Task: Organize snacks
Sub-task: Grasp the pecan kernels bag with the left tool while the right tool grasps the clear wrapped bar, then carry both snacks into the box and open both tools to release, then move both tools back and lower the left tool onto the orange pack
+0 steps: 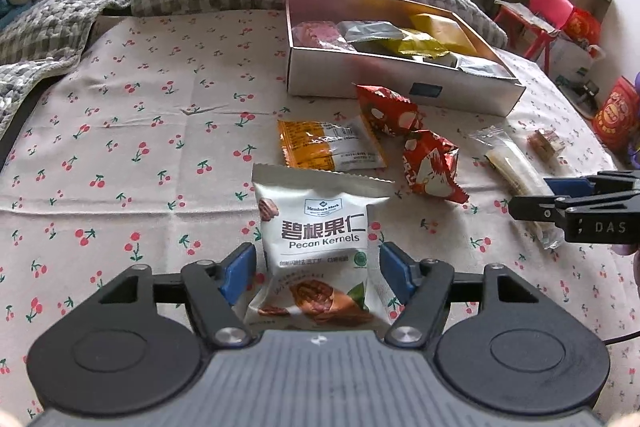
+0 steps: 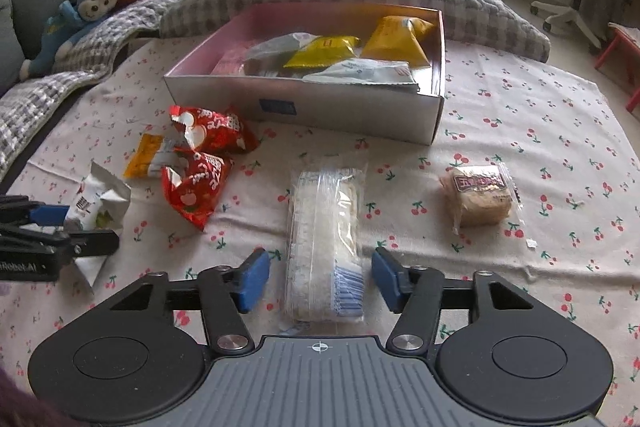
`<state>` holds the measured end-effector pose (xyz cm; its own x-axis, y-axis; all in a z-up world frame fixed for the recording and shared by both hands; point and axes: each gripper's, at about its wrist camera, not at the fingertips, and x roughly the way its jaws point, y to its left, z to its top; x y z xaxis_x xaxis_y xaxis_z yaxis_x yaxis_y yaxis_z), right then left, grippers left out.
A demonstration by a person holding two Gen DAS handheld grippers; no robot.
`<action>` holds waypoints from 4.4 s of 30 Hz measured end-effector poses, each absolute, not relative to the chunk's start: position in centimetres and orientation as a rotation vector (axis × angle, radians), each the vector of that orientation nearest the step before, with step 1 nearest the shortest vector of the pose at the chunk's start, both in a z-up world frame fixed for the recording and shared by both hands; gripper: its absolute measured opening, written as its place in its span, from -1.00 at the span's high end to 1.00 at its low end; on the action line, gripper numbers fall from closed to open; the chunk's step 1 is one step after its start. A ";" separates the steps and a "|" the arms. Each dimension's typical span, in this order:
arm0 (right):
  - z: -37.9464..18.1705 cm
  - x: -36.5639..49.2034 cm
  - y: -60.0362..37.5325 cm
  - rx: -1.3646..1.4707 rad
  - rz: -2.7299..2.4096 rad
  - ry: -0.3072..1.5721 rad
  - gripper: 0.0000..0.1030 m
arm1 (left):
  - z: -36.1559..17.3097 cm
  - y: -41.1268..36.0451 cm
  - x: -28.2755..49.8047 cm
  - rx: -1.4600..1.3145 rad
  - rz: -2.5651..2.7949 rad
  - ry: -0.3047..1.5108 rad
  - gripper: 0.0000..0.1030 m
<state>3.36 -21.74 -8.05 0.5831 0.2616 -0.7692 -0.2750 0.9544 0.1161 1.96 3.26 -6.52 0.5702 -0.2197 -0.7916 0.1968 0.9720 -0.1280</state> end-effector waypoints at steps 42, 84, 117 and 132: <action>0.3 9.0 -21.1 0.208 0.230 0.721 0.41 | 0.9 1.4 9.1 -0.252 -0.159 0.757 0.29; -5.5 18.3 -23.3 0.456 0.211 0.734 0.41 | -4.0 -0.5 19.1 -0.211 -0.096 0.729 0.29; -1.2 13.7 -24.9 0.463 0.166 0.775 -0.75 | -0.3 -0.7 14.4 -0.099 -0.095 0.770 -0.99; -1.1 7.5 -26.9 0.343 0.124 0.799 -0.86 | -1.2 1.1 8.5 -0.027 -0.107 0.851 -0.99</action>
<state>7.50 -26.86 -1.06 0.6939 0.2373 -0.6799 0.0194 0.9377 0.3470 8.46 1.14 -1.22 0.6542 -0.1049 -0.7490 0.0834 0.9943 -0.0665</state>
